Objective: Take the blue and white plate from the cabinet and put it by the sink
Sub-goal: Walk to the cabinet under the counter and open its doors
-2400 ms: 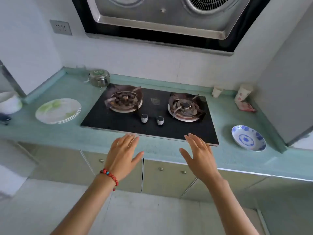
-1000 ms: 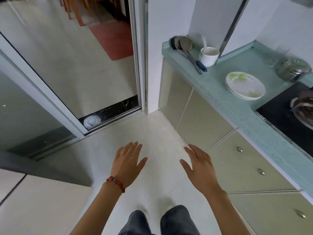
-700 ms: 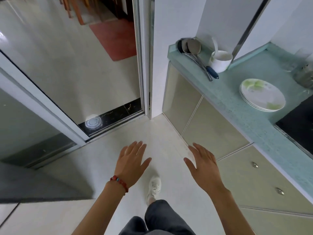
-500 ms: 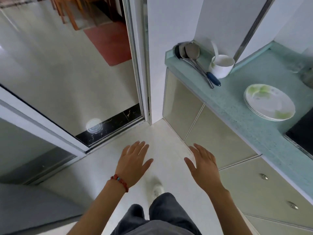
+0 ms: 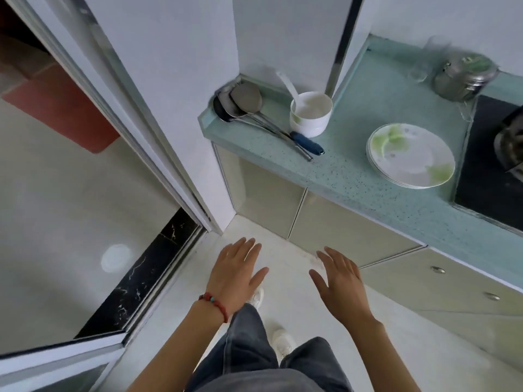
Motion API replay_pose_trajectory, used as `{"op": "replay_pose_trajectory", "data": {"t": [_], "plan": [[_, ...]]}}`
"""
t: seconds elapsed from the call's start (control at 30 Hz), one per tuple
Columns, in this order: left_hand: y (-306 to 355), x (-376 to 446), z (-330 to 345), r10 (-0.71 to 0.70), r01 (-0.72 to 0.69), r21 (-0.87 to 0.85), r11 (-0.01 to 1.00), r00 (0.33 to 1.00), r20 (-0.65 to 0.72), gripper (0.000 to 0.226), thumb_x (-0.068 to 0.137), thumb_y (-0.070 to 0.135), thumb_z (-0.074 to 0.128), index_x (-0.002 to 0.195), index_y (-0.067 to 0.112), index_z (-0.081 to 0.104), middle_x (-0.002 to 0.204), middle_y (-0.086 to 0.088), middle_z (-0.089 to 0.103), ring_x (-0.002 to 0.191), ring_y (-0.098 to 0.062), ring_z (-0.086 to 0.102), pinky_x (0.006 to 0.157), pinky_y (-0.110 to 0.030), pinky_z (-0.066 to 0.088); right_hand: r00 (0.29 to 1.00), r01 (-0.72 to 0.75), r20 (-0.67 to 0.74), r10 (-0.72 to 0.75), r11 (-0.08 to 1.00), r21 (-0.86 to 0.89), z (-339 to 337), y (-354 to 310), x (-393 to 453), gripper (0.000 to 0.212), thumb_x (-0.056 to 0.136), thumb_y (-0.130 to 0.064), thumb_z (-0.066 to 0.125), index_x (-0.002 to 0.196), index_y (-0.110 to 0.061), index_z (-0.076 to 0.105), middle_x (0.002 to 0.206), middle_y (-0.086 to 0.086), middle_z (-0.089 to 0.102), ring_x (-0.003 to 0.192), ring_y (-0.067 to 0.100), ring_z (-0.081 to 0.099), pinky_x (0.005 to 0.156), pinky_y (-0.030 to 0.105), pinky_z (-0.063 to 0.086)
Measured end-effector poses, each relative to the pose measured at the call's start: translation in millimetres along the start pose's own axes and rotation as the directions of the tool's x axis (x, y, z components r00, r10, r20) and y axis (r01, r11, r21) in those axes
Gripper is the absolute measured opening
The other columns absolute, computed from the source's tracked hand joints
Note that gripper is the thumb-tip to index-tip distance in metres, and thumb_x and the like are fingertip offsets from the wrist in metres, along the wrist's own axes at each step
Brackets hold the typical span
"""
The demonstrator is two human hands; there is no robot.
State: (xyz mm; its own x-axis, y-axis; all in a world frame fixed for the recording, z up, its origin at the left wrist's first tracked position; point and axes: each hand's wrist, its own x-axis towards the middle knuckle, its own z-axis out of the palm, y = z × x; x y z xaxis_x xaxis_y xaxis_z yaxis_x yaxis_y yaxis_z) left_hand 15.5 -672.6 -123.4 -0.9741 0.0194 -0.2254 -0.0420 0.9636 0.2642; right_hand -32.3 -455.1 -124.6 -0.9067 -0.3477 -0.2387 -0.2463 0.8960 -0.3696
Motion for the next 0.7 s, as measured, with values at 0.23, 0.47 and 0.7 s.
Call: {"op": "replay_pose_trajectory", "data": {"t": [0.23, 0.47, 0.7], "plan": [[-37.9, 104.3, -15.6, 0.23, -0.234, 0.078, 0.969, 0.972, 0.047, 0.053, 0.093, 0.042, 0.034, 0.136, 0.012, 0.031, 0.148, -0.009, 0.034, 0.138, -0.023, 0.024, 0.114, -0.037, 0.016, 0.977, -0.2, -0.054, 0.207, 0.973, 0.11, 11.0, -26.6, 46.2, 0.045, 0.092, -0.036, 0.044, 0.132, -0.015, 0.041, 0.144, 0.005, 0.04, 0.133, 0.023, 0.034, 0.112, 0.035, 0.022], [-37.3, 167.9, 12.1, 0.27, -0.268, -0.038, 0.963, 0.961, 0.055, 0.047, 0.09, 0.033, 0.047, 0.129, 0.007, 0.042, 0.139, -0.014, 0.046, 0.131, -0.029, 0.038, 0.108, -0.04, 0.03, 0.936, -0.3, -0.1, 0.336, 0.916, 0.267, 28.5, -17.8, 101.6, 0.04, 0.091, -0.026, 0.049, 0.128, -0.011, 0.046, 0.139, 0.009, 0.047, 0.129, 0.025, 0.04, 0.109, 0.037, 0.027], [-11.5, 231.4, 64.6, -0.24, 0.299, -0.775, 0.557, 0.951, 0.195, 0.028, 0.09, 0.021, 0.05, 0.117, 0.014, 0.055, 0.122, -0.006, 0.06, 0.116, -0.017, 0.052, 0.097, -0.026, 0.039, 0.7, -0.393, 0.041, 0.713, 0.337, 0.856, 56.3, 13.3, 180.6, 0.021, 0.089, -0.02, 0.052, 0.108, -0.02, 0.059, 0.096, -0.004, 0.068, 0.093, 0.015, 0.062, 0.075, 0.01, 0.046]]}}
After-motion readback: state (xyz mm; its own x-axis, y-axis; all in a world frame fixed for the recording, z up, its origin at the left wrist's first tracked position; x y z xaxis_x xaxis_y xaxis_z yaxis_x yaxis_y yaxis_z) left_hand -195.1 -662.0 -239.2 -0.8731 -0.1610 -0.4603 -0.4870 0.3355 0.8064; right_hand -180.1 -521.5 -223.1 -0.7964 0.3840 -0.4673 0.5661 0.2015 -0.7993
